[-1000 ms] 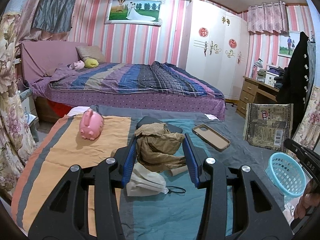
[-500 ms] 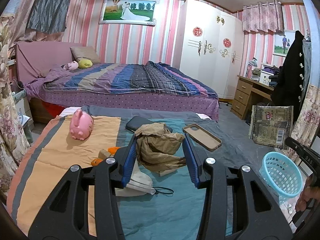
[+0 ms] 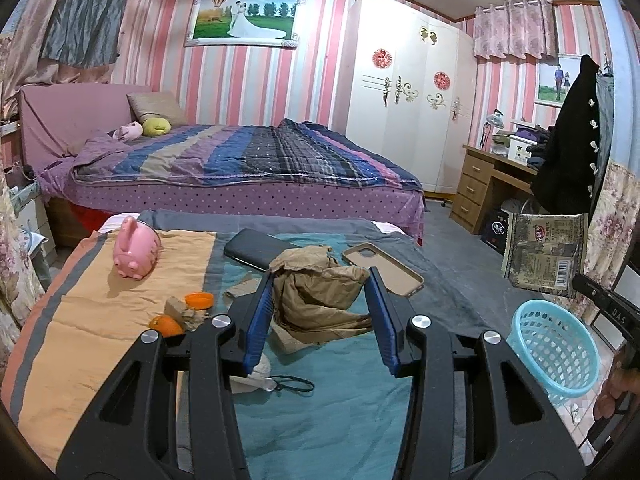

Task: Collect trash
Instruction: 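Release the printed bag into the basket with the right tool while the left drops the brown bag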

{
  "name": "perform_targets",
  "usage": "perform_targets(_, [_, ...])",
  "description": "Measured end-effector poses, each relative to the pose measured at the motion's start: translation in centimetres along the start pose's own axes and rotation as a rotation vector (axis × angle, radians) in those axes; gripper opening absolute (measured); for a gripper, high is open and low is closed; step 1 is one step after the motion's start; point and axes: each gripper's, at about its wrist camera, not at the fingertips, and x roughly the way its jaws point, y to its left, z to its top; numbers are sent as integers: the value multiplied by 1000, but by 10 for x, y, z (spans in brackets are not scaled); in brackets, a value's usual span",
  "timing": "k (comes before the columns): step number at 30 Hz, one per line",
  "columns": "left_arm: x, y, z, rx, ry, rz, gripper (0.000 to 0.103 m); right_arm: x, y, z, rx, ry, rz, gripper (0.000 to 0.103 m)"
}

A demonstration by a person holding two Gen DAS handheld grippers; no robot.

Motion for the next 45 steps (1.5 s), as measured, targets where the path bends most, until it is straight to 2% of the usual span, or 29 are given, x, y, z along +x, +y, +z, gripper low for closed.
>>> perform_targets(12, [14, -24, -4, 27, 11, -32, 44, -2, -36, -1, 27, 5, -73, 1])
perform_targets(20, [15, -44, -4, 49, 18, -67, 44, 2, -70, -6, 76, 40, -127, 1])
perform_targets(23, [20, -61, -3, 60, 29, -99, 44, 3, -79, -9, 93, 54, -138, 1])
perform_targets(27, [28, -94, -5, 70, 62, -161, 44, 6, -89, -13, 111, 94, -194, 1])
perform_targets(33, [35, -162, -7, 109, 81, -276, 44, -2, -112, -24, 138, 171, -241, 3])
perform_targets(38, [40, -208, -8, 149, 92, -333, 44, -4, -129, -31, 146, 194, -265, 3])
perform_targets(39, [42, -220, -9, 162, 98, -345, 44, -4, -131, -32, 145, 196, -276, 6])
perform_targets(40, [43, -230, -11, 174, 103, -353, 44, -5, -134, -33, 149, 196, -288, 27])
perform_targets(41, [45, -236, -13, 182, 108, -359, 44, -8, -139, -34, 166, 176, -299, 69])
perform_targets(42, [48, -247, -15, 193, 121, -372, 45, -14, -144, -33, 192, 144, -307, 81])
perform_targets(45, [57, -267, -22, 203, 158, -404, 46, -25, -158, -30, 255, 91, -320, 82])
